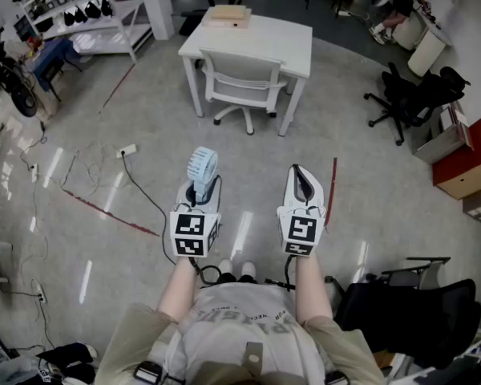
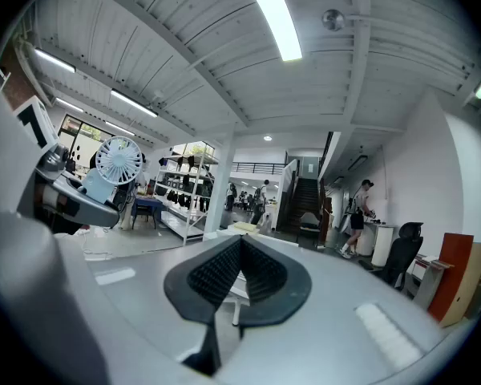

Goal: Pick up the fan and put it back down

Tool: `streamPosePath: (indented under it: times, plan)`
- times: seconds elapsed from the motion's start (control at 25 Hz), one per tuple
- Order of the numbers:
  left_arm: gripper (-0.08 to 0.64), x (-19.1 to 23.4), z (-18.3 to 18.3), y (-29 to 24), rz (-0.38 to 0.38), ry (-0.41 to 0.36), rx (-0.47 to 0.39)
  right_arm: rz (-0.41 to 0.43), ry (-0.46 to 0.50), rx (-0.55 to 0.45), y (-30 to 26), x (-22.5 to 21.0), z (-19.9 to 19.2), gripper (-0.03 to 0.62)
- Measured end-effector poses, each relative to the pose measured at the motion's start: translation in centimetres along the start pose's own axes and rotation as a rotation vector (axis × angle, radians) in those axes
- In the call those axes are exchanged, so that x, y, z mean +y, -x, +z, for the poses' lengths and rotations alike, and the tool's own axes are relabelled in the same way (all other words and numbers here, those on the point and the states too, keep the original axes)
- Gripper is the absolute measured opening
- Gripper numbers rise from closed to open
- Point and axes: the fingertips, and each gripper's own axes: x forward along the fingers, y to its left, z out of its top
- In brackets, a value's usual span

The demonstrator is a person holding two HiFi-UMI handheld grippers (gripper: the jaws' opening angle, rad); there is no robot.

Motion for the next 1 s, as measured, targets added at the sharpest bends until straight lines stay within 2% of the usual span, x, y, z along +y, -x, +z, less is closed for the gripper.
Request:
streamPosePath:
  times: [0.64, 0.72, 0.88, 0.92, 0.96, 1.0]
  plan:
    - [0.106, -1.2, 0.1, -0.5, -0.003, -0.005, -0.003, 0.002, -0.006, 0.006, 0.5, -1.2, -0.5, -0.002]
    - [0.106, -1.6, 0.2, -0.7, -0.004, -0.007, 0.000, -0.005, -0.038, -0.003, 0.8, -2.0, -0.5, 0.000]
    - [0.106, -2.5, 0.2, -1.1, -0.001, -0.006, 0.004, 0.019, -0.185, -0.083, 1.7, -3.8, -0.3, 0.002]
    - [0.106, -2.8, 0.1, -1.3, -0.001, -0.007, 0.006, 0.040, -0.208, -0.088, 1.8, -4.0, -0.5, 0.065]
    - [0.106, -3.0, 0.0, -1.4, 0.000, -0.007, 0.009, 0.059, -0.220, -0.081, 1.8, -4.1, -0.9, 0.181]
    - [0.106, -3.2, -0.2, -1.6, 0.002, -0.007, 0.012, 0.074, -0.226, -0.068, 1.8, -4.3, -1.3, 0.225]
